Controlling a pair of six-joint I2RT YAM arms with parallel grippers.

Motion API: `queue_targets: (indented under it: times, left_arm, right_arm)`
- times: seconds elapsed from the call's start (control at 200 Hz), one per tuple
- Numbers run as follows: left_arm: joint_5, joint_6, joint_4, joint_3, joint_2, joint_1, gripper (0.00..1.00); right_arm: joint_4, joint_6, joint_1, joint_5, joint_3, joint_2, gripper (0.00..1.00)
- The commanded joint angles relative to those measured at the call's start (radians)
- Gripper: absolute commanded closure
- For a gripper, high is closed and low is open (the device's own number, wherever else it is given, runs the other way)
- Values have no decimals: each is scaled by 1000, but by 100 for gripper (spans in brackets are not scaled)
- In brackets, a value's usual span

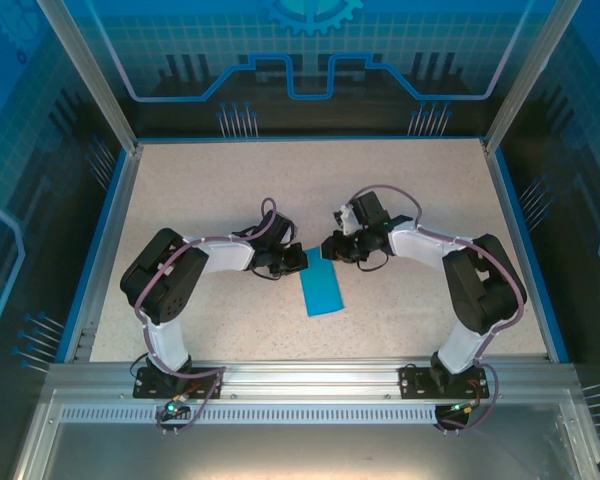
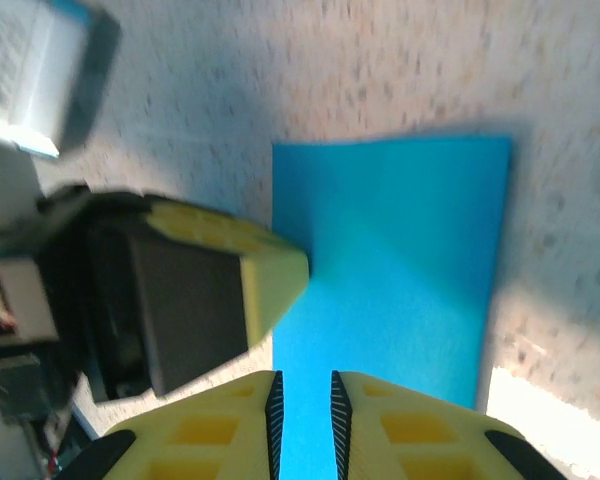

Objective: Fold a paper plane with a square sheet of paper (pick it up from the middle)
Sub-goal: Fold the square sheet of paper in half at the center of the table.

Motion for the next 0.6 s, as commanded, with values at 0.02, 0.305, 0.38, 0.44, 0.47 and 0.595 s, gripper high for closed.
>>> queue_targets:
  times: [0.02, 0.305, 0.38, 0.44, 0.47, 0.595]
  left_arm:
    - [-25, -5, -68, -32, 15, -15, 88]
    - [-24, -3, -70, -32, 2, -17, 88]
    - [-22, -2, -75, -27, -4, -17, 88]
    - [-16, 0, -81, -14, -10, -17, 87]
    - [-13, 1, -83, -8, -14, -17, 87]
    - [22, -2, -79, 33, -36, -16, 86]
  right_arm:
    - [-39, -16, 13, -22, -51, -5, 78]
    - [-10, -17, 8, -5, -85, 55, 79]
    - [-11, -19, 5, 9, -96, 60, 79]
    - [-11, -20, 0, 12, -97, 66, 79]
    - [-8, -21, -3, 13, -97, 69, 79]
    - [0, -23, -9, 10, -128, 82, 81]
